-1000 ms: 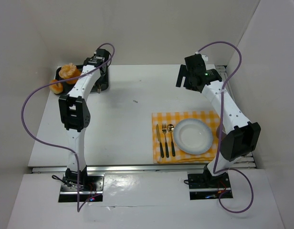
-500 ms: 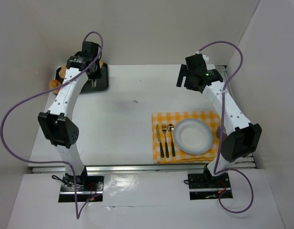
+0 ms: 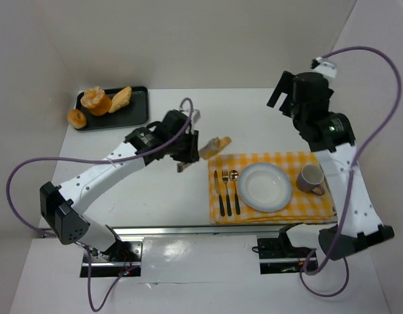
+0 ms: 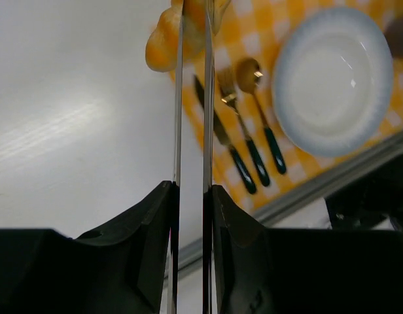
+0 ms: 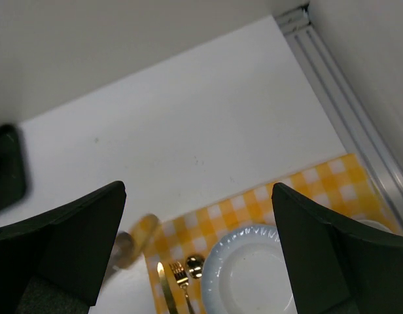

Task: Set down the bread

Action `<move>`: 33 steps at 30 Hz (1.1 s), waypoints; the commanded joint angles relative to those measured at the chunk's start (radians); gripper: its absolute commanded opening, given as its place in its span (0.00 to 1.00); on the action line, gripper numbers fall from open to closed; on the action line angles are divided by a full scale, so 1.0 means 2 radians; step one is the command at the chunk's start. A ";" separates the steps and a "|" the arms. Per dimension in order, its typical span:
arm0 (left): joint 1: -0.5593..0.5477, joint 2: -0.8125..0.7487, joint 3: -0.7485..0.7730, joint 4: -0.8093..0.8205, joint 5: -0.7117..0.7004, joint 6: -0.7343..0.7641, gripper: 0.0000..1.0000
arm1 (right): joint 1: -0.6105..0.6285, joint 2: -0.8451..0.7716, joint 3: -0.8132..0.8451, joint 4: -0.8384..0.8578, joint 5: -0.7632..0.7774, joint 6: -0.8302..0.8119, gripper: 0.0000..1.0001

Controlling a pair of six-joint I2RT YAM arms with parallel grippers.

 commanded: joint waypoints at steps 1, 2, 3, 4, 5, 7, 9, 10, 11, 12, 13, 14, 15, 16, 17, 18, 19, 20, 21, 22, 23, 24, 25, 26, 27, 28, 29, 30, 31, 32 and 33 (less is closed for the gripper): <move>-0.060 -0.002 -0.001 0.067 0.020 -0.044 0.00 | -0.004 -0.056 0.031 0.031 0.039 -0.006 1.00; -0.090 0.004 0.003 0.076 0.014 -0.048 0.00 | -0.004 -0.071 0.038 0.031 0.044 -0.011 1.00; -0.105 0.009 0.012 0.082 0.014 -0.048 0.00 | -0.004 -0.078 0.043 0.035 0.044 -0.011 1.00; -0.119 0.026 0.020 0.082 0.008 -0.048 0.00 | -0.004 -0.083 0.043 0.035 0.048 -0.011 1.00; -0.142 0.036 0.041 0.082 -0.001 -0.044 0.00 | -0.004 -0.089 0.047 0.035 0.053 -0.011 1.00; -0.172 0.066 0.061 0.082 -0.015 -0.037 0.00 | -0.004 -0.095 0.053 0.025 0.058 -0.011 1.00; -0.182 0.086 0.086 0.082 -0.015 -0.032 0.00 | -0.004 -0.095 0.053 0.017 0.058 -0.011 1.00; -0.186 0.096 0.092 0.082 -0.015 -0.027 0.00 | -0.004 -0.095 0.058 0.011 0.058 -0.011 1.00; -0.193 0.116 0.099 0.082 -0.007 -0.021 0.00 | -0.004 -0.095 0.058 0.011 0.058 -0.011 1.00; -0.193 0.126 0.114 0.082 -0.007 -0.021 0.00 | -0.004 -0.095 0.058 0.011 0.058 -0.011 1.00; -0.201 0.134 0.120 0.082 0.000 -0.017 0.00 | -0.004 -0.095 0.058 0.006 0.063 -0.011 1.00; -0.201 0.142 0.120 0.082 0.000 -0.017 0.00 | -0.004 -0.099 0.058 0.006 0.063 -0.011 1.00; -0.209 0.155 0.127 0.082 0.000 -0.017 0.00 | -0.004 -0.099 0.058 0.006 0.063 -0.011 1.00; -0.215 0.162 0.127 0.082 0.000 -0.017 0.00 | -0.004 -0.099 0.058 0.006 0.063 -0.011 1.00; -0.216 0.166 0.127 0.093 0.000 -0.012 0.00 | -0.004 -0.099 0.058 0.006 0.063 -0.011 1.00; -0.220 0.172 0.133 0.093 0.010 -0.012 0.00 | -0.004 -0.099 0.058 0.006 0.063 -0.011 1.00; -0.220 0.176 0.133 0.093 0.016 -0.008 0.00 | -0.004 -0.099 0.058 0.006 0.063 -0.011 1.00; -0.220 0.184 0.133 0.101 0.023 -0.007 0.03 | -0.004 -0.099 0.058 0.006 0.063 -0.011 1.00; -0.220 0.184 0.137 0.101 0.039 -0.003 0.13 | -0.004 -0.099 0.053 0.006 0.063 -0.011 1.00; -0.220 0.190 0.145 0.101 0.047 0.003 0.25 | -0.004 -0.099 0.053 0.006 0.063 -0.011 1.00; -0.220 0.190 0.145 0.097 0.053 0.003 0.30 | -0.004 -0.099 0.053 0.006 0.063 -0.011 1.00; -0.220 0.190 0.150 0.097 0.053 0.008 0.41 | -0.004 -0.099 0.053 0.006 0.063 -0.011 1.00; -0.220 0.184 0.151 0.092 0.061 0.008 0.48 | -0.004 -0.095 0.053 0.011 0.063 -0.011 1.00; -0.220 0.179 0.151 0.092 0.065 0.012 0.52 | -0.004 -0.095 0.053 0.011 0.063 -0.011 1.00; -0.220 0.169 0.155 0.088 0.065 0.012 0.56 | -0.004 -0.095 0.048 0.016 0.063 -0.011 1.00; -0.220 0.163 0.160 0.082 0.065 0.019 0.59 | -0.004 -0.095 0.048 0.016 0.059 -0.016 1.00; -0.220 0.158 0.160 0.082 0.065 0.019 0.59 | -0.004 -0.095 0.048 0.021 0.059 -0.016 1.00; -0.220 0.152 0.160 0.075 0.065 0.019 0.59 | -0.004 -0.095 0.048 0.021 0.059 -0.016 1.00; -0.220 0.143 0.166 0.075 0.065 0.025 0.59 | -0.004 -0.089 0.048 0.021 0.054 -0.016 1.00; -0.220 0.137 0.166 0.068 0.059 0.025 0.59 | -0.004 -0.089 0.043 0.025 0.054 -0.016 1.00; -0.220 0.137 0.170 0.059 0.059 0.031 0.59 | -0.004 -0.089 0.043 0.026 0.054 -0.016 1.00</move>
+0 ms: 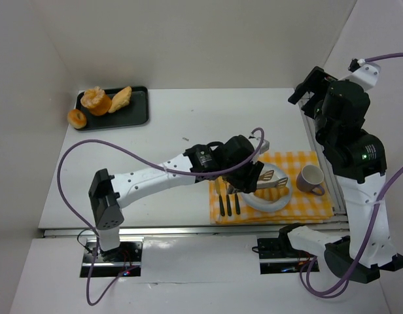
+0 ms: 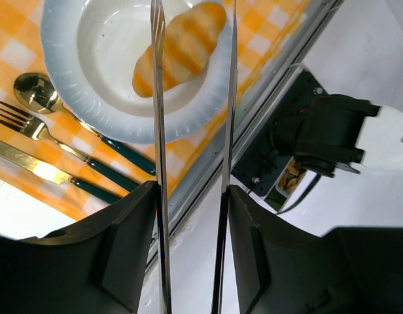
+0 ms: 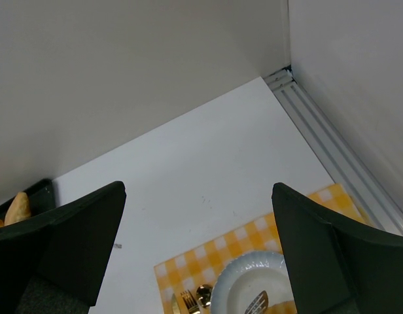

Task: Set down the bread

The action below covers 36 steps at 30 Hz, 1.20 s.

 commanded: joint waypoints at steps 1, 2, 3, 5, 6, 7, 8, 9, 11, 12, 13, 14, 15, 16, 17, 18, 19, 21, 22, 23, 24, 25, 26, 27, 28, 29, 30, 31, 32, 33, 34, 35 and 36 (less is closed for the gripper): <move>-0.001 -0.048 0.031 -0.008 0.002 0.019 0.59 | -0.003 0.003 -0.004 0.014 0.002 -0.007 1.00; -0.001 -0.056 0.031 -0.014 -0.002 0.019 0.57 | -0.003 0.003 -0.004 0.019 -0.003 -0.007 1.00; -0.001 -0.060 0.031 -0.019 -0.002 0.019 0.56 | -0.003 0.003 -0.004 0.019 -0.003 -0.007 1.00; 0.007 -0.070 0.024 -0.042 -0.032 0.019 0.54 | -0.003 0.003 -0.004 0.019 -0.003 -0.007 1.00; 0.013 -0.087 0.010 -0.049 -0.041 0.019 0.53 | -0.003 0.003 -0.009 0.019 -0.003 -0.007 1.00; 0.022 -0.097 0.000 -0.057 -0.049 0.013 0.53 | -0.003 0.003 -0.009 0.019 -0.003 -0.007 1.00; 0.052 -0.108 -0.010 -0.070 -0.055 0.007 0.53 | -0.003 0.003 -0.015 0.023 -0.003 -0.007 1.00; 0.072 -0.121 -0.033 -0.070 -0.050 0.007 0.53 | -0.003 0.003 -0.022 0.023 -0.008 -0.007 1.00; 0.145 -0.163 -0.059 -0.076 -0.040 0.007 0.53 | -0.003 -0.002 -0.032 0.029 -0.014 -0.007 1.00; 0.171 -0.176 -0.078 -0.076 -0.040 0.007 0.53 | -0.003 -0.002 -0.037 0.034 -0.019 -0.007 1.00; 0.200 -0.196 -0.083 -0.083 -0.045 0.014 0.53 | -0.003 -0.002 -0.047 0.040 -0.024 -0.007 1.00; 0.230 -0.201 -0.083 -0.088 -0.045 0.020 0.53 | -0.003 -0.002 -0.052 0.040 -0.024 -0.007 1.00; 0.289 -0.201 -0.083 -0.101 -0.058 0.025 0.53 | -0.003 -0.002 -0.057 0.047 -0.036 -0.002 1.00; 0.321 -0.201 -0.075 -0.108 -0.058 0.025 0.53 | -0.003 -0.002 -0.065 0.053 -0.042 -0.002 1.00; 0.351 -0.201 -0.070 -0.108 -0.058 0.029 0.53 | -0.003 0.003 -0.065 0.053 -0.047 -0.002 1.00; 0.405 -0.196 -0.064 -0.112 -0.058 0.029 0.53 | -0.003 0.009 -0.070 0.059 -0.056 -0.002 1.00; 0.432 -0.188 -0.058 -0.112 -0.053 0.029 0.53 | -0.003 0.009 -0.070 0.060 -0.056 -0.002 1.00; 0.495 -0.173 -0.046 -0.112 -0.042 0.025 0.53 | -0.003 0.015 -0.075 0.065 -0.067 -0.002 1.00; 0.511 -0.154 -0.034 -0.107 -0.046 0.025 0.53 | -0.003 0.021 -0.075 0.069 -0.067 -0.002 1.00; 0.526 -0.142 -0.024 -0.107 -0.046 0.025 0.53 | -0.003 0.027 -0.075 0.069 -0.067 -0.002 1.00; 0.548 -0.131 -0.017 -0.107 -0.041 0.025 0.53 | -0.003 0.032 -0.075 0.069 -0.072 -0.007 1.00; 0.557 -0.107 -0.001 -0.107 -0.041 0.025 0.53 | -0.003 0.032 -0.075 0.074 -0.072 -0.007 1.00; 0.564 -0.094 0.008 -0.107 -0.032 0.025 0.53 | -0.003 0.037 -0.075 0.074 -0.072 -0.007 1.00; 0.570 -0.083 0.016 -0.100 -0.024 0.025 0.53 | -0.003 0.037 -0.075 0.074 -0.077 -0.007 1.00; 0.577 -0.062 0.027 -0.095 -0.024 0.025 0.53 | -0.003 0.043 -0.075 0.079 -0.077 -0.007 1.00; 0.577 -0.062 0.033 -0.086 -0.024 0.025 0.53 | -0.003 0.049 -0.075 0.079 -0.077 -0.007 1.00; 0.584 -0.038 0.041 -0.086 -0.024 0.025 0.53 | -0.003 0.049 -0.075 0.079 -0.083 -0.007 1.00; 0.584 -0.026 0.061 -0.079 -0.037 0.025 0.53 | -0.003 0.056 -0.075 0.084 -0.083 -0.007 1.00; 0.590 -0.014 0.074 -0.075 -0.043 0.025 0.53 | -0.003 0.065 -0.075 0.084 -0.083 -0.007 1.00; 0.590 0.012 0.086 -0.075 -0.043 0.032 0.53 | -0.003 0.065 -0.070 0.084 -0.083 -0.007 1.00; 0.590 0.023 0.099 -0.075 -0.048 0.037 0.53 | -0.003 0.072 -0.070 0.084 -0.083 -0.007 1.00; 0.590 0.033 0.122 -0.075 -0.053 0.037 0.54 | -0.003 0.079 -0.066 0.084 -0.079 -0.011 1.00; 0.590 0.042 0.130 -0.075 -0.053 0.037 0.54 | -0.003 0.079 -0.065 0.084 -0.079 -0.012 1.00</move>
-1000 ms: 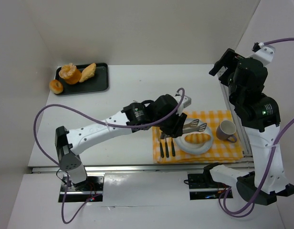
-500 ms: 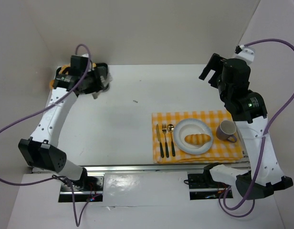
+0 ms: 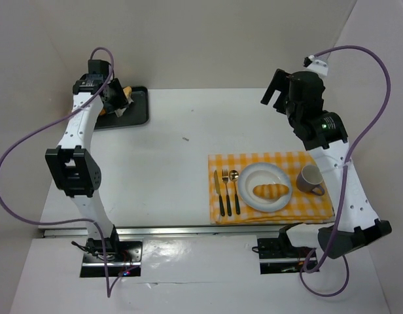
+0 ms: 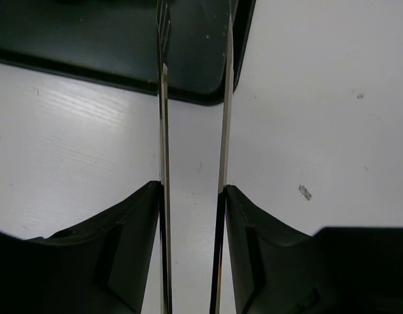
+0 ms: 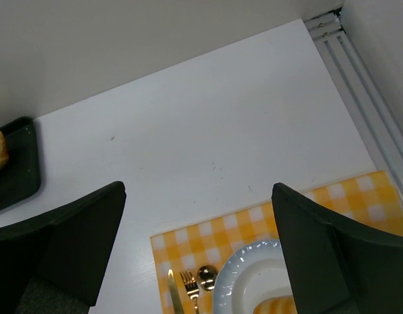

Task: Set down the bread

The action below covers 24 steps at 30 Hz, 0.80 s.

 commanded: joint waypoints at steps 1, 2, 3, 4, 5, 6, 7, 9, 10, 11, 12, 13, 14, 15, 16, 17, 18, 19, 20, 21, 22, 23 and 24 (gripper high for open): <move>0.003 0.030 0.055 0.024 -0.024 0.023 0.56 | -0.003 0.013 0.008 0.026 0.000 -0.010 1.00; 0.003 0.040 0.075 0.030 -0.037 0.034 0.58 | -0.003 0.013 0.008 0.026 0.000 -0.010 1.00; -0.004 0.051 0.087 0.030 -0.047 0.042 0.59 | -0.003 0.017 0.008 0.026 0.000 -0.010 1.00; -0.008 0.062 0.098 0.030 -0.059 0.049 0.59 | -0.003 0.017 0.013 0.026 0.000 -0.010 1.00; -0.019 0.083 0.116 0.030 -0.089 0.066 0.62 | -0.003 0.022 0.013 0.026 0.000 -0.010 1.00; -0.024 0.093 0.123 0.026 -0.103 0.076 0.62 | -0.003 0.027 0.018 0.026 0.000 -0.010 1.00; -0.030 0.103 0.132 0.026 -0.120 0.085 0.62 | -0.003 0.027 0.018 0.026 0.000 -0.010 1.00; -0.046 0.131 0.148 0.026 -0.156 0.109 0.62 | -0.003 0.033 0.024 0.021 0.000 -0.010 1.00; -0.050 0.139 0.153 0.026 -0.166 0.116 0.62 | -0.003 0.038 0.024 0.021 0.000 -0.010 1.00; -0.055 0.145 0.153 0.026 -0.177 0.128 0.62 | -0.003 0.038 0.028 0.021 0.000 -0.010 1.00; -0.063 0.155 0.158 0.026 -0.184 0.128 0.62 | -0.003 0.043 0.028 0.021 0.005 -0.010 1.00; -0.063 0.155 0.158 0.026 -0.189 0.137 0.62 | -0.003 0.043 0.028 0.021 0.005 -0.010 1.00; -0.069 0.162 0.158 0.032 -0.189 0.137 0.62 | -0.003 0.043 0.033 0.021 0.005 -0.010 1.00; -0.069 0.167 0.158 0.032 -0.203 0.143 0.62 | -0.003 0.047 0.033 0.021 0.005 -0.010 1.00; -0.074 0.174 0.163 0.032 -0.212 0.143 0.62 | -0.003 0.047 0.033 0.021 0.005 -0.010 1.00; -0.074 0.174 0.163 0.032 -0.227 0.148 0.62 | -0.003 0.047 0.037 0.017 0.005 -0.010 1.00; -0.074 0.181 0.163 0.032 -0.235 0.148 0.62 | -0.003 0.047 0.037 0.017 0.005 -0.010 1.00; -0.079 0.181 0.163 0.032 -0.240 0.148 0.62 | -0.003 0.047 0.037 0.017 0.005 -0.010 1.00; -0.079 0.186 0.163 0.032 -0.247 0.148 0.62 | -0.003 0.052 0.037 0.017 0.005 -0.010 1.00; -0.083 0.186 0.163 0.032 -0.258 0.148 0.62 | -0.003 0.052 0.037 0.017 0.005 -0.010 1.00; -0.083 0.186 0.163 0.037 -0.258 0.153 0.62 | -0.003 0.052 0.037 0.017 0.005 -0.010 1.00; -0.083 0.186 0.163 0.037 -0.258 0.153 0.62 | -0.003 0.052 0.037 0.017 0.005 -0.010 1.00; -0.083 0.191 0.163 0.037 -0.263 0.153 0.62 | -0.003 0.057 0.037 0.017 0.005 -0.010 1.00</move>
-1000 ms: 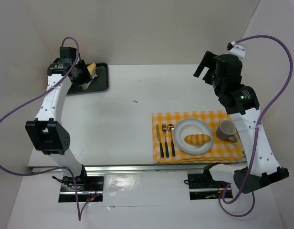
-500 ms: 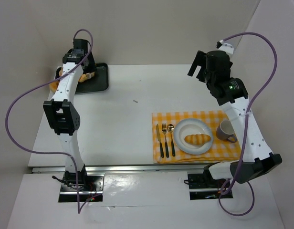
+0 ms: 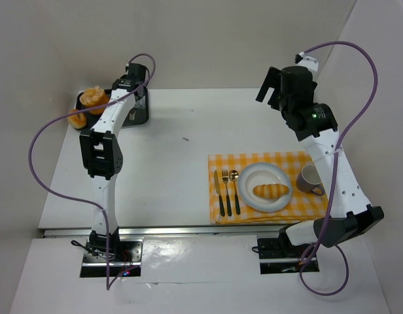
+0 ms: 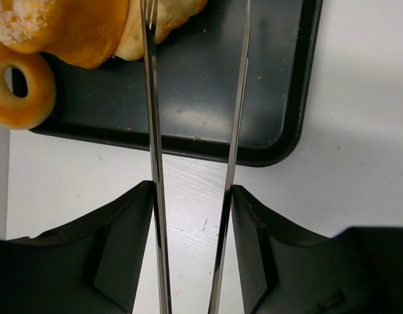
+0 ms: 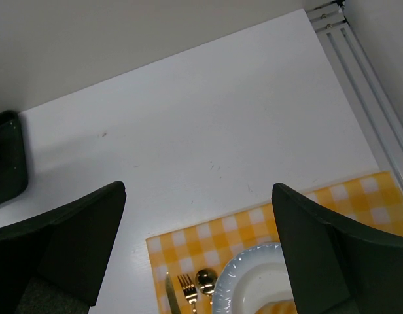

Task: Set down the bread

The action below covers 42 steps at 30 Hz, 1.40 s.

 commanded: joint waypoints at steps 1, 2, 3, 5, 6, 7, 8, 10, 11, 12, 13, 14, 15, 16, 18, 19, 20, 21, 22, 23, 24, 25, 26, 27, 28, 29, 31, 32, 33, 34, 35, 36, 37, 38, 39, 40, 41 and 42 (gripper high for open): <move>0.000 0.001 0.022 0.026 -0.040 0.014 0.62 | -0.003 0.007 0.020 0.015 0.005 -0.008 1.00; 0.000 0.001 0.022 0.026 -0.040 0.014 0.62 | -0.003 0.007 0.020 0.015 0.005 -0.008 1.00; -0.004 0.001 0.022 0.026 -0.049 0.014 0.62 | -0.003 0.007 0.020 0.020 0.005 -0.008 1.00; -0.004 0.001 0.022 0.026 -0.053 0.014 0.62 | -0.003 0.012 0.020 0.020 0.001 -0.008 1.00; -0.004 0.001 0.022 0.026 -0.053 0.014 0.62 | -0.003 0.012 0.020 0.020 0.001 -0.008 1.00; -0.004 0.001 0.022 0.026 -0.048 0.019 0.62 | -0.003 0.016 0.020 0.020 0.001 -0.008 1.00; -0.004 0.001 0.022 0.026 -0.048 0.019 0.62 | -0.003 0.016 0.020 0.020 0.001 -0.008 1.00; -0.004 0.001 0.022 0.026 -0.048 0.019 0.62 | -0.003 0.016 0.020 0.020 0.001 -0.008 1.00; -0.004 0.001 0.022 0.026 -0.048 0.019 0.62 | -0.003 0.021 0.020 0.020 0.001 -0.008 1.00; -0.004 0.007 0.022 0.026 -0.048 0.019 0.62 | -0.003 0.021 0.020 0.024 0.001 -0.008 1.00; -0.004 0.007 0.022 0.026 -0.048 0.019 0.62 | -0.003 0.021 0.020 0.024 -0.004 -0.008 1.00; -0.004 0.012 0.027 0.026 -0.048 0.024 0.62 | -0.003 0.021 0.020 0.024 -0.004 -0.008 1.00; -0.004 0.017 0.027 0.026 -0.053 0.024 0.62 | -0.003 0.021 0.020 0.024 -0.004 -0.008 1.00; -0.004 0.017 0.027 0.026 -0.053 0.024 0.62 | -0.003 0.021 0.020 0.024 -0.004 -0.008 1.00; 0.000 0.022 0.032 0.026 -0.058 0.024 0.62 | -0.003 0.026 0.020 0.024 -0.004 -0.008 1.00; 0.000 0.027 0.038 0.026 -0.063 0.024 0.62 | -0.003 0.026 0.020 0.024 -0.004 -0.008 1.00; 0.000 0.032 0.044 0.026 -0.067 0.024 0.61 | -0.003 0.026 0.020 0.024 -0.004 -0.008 1.00; 0.000 0.032 0.044 0.026 -0.067 0.024 0.61 | -0.003 0.026 0.020 0.024 -0.004 -0.008 1.00; 0.000 0.032 0.048 0.031 -0.067 0.024 0.60 | -0.003 0.026 0.020 0.024 -0.004 -0.008 1.00; 0.000 0.038 0.048 0.031 -0.074 0.024 0.60 | -0.003 0.030 0.020 0.024 -0.004 -0.008 1.00; 0.000 0.038 0.048 0.031 -0.074 0.024 0.56 | -0.003 0.030 0.020 0.024 -0.004 -0.008 1.00; 0.000 0.038 0.048 0.031 -0.079 0.024 0.55 | -0.003 0.030 0.020 0.024 -0.004 -0.008 1.00; 0.000 0.038 0.048 0.031 -0.084 0.024 0.52 | -0.003 0.030 0.020 0.024 -0.004 -0.008 1.00; 0.000 0.038 0.048 0.031 -0.084 0.024 0.49 | -0.003 0.030 0.020 0.024 -0.004 -0.008 1.00; 0.000 0.038 0.043 0.031 -0.084 0.024 0.41 | -0.003 0.030 0.020 0.024 -0.004 -0.008 1.00; 0.000 0.032 0.043 0.031 -0.084 0.024 0.37 | -0.003 0.030 0.020 0.024 -0.004 -0.003 1.00; 0.000 0.026 0.043 0.031 -0.084 0.020 0.21 | -0.003 0.030 0.020 0.024 -0.009 -0.003 1.00; 0.000 0.025 0.043 0.031 -0.084 0.020 0.10 | -0.003 0.030 0.020 0.024 -0.009 -0.003 1.00; 0.000 0.019 0.043 0.026 -0.077 0.020 0.04 | -0.003 0.030 0.020 0.024 -0.009 -0.003 1.00; 0.000 0.015 0.043 0.025 -0.072 0.015 0.00 | -0.003 0.030 0.020 0.024 -0.009 -0.003 1.00; 0.000 0.003 0.043 0.020 -0.067 0.015 0.00 | -0.003 0.030 0.020 0.024 -0.009 -0.003 1.00; 0.000 -0.005 0.043 0.020 -0.056 0.010 0.00 | -0.003 0.030 0.020 0.024 -0.009 -0.003 1.00; 0.000 -0.015 0.043 0.016 -0.048 0.005 0.00 | -0.003 0.026 0.020 0.024 -0.009 -0.003 1.00; 0.000 -0.026 0.043 0.015 -0.040 0.005 0.00 | -0.003 0.026 0.020 0.024 -0.009 -0.003 1.00; 0.000 -0.052 0.043 0.015 -0.033 0.001 0.00 | -0.003 0.026 0.020 0.024 -0.009 -0.003 1.00; 0.000 -0.066 0.031 0.015 -0.019 -0.004 0.00 | -0.003 0.020 0.020 0.024 -0.009 0.001 1.00; 0.000 -0.081 0.025 0.015 -0.012 -0.004 0.00 | -0.003 0.016 0.015 0.024 -0.013 0.002 1.00; 0.000 -0.111 0.016 0.015 0.001 -0.009 0.00 | -0.003 0.010 0.015 0.024 -0.013 0.002 1.00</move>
